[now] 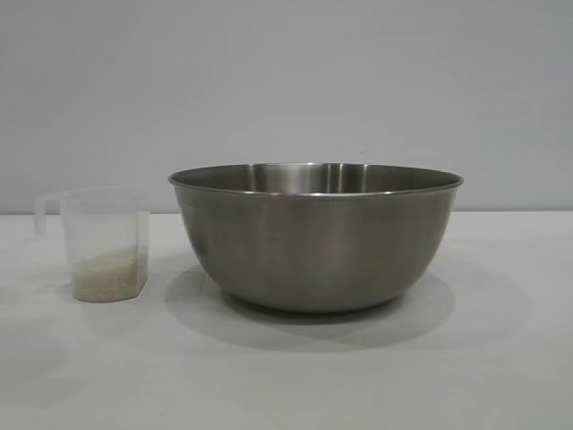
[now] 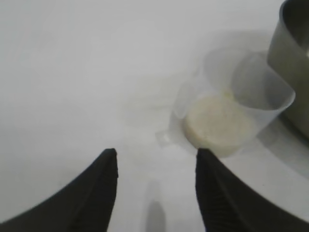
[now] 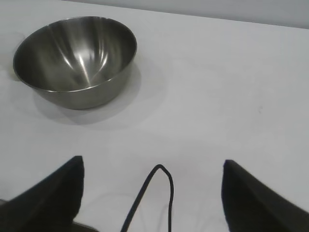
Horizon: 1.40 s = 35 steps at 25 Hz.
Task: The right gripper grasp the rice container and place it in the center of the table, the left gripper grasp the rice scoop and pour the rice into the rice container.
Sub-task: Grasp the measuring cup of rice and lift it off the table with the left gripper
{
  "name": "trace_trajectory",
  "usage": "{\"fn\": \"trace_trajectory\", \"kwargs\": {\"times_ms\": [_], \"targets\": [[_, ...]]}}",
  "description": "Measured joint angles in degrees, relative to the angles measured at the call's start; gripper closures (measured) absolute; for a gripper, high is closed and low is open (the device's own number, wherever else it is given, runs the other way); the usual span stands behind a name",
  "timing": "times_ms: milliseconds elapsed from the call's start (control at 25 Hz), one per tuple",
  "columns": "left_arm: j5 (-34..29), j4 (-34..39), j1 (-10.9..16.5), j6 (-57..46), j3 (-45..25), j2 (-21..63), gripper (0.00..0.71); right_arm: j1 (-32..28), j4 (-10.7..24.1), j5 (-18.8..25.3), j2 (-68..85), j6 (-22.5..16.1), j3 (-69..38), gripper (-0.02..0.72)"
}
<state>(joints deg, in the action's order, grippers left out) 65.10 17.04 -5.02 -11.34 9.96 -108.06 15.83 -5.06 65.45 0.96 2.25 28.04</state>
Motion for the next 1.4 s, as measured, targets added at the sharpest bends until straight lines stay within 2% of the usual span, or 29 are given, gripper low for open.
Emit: {"fn": "trace_trajectory", "kwargs": {"times_ms": [560, 1400], "targets": [[0.53, 3.54, 0.00, -0.18, 5.73, -3.96, 0.387, 0.00, 0.00, 0.00, 0.00, 0.00, 0.00, 0.178], [0.82, 3.55, 0.00, -0.85, 12.61, -8.46, 0.387, 0.00, 0.00, 0.00, 0.00, 0.00, 0.00, 0.178]]}}
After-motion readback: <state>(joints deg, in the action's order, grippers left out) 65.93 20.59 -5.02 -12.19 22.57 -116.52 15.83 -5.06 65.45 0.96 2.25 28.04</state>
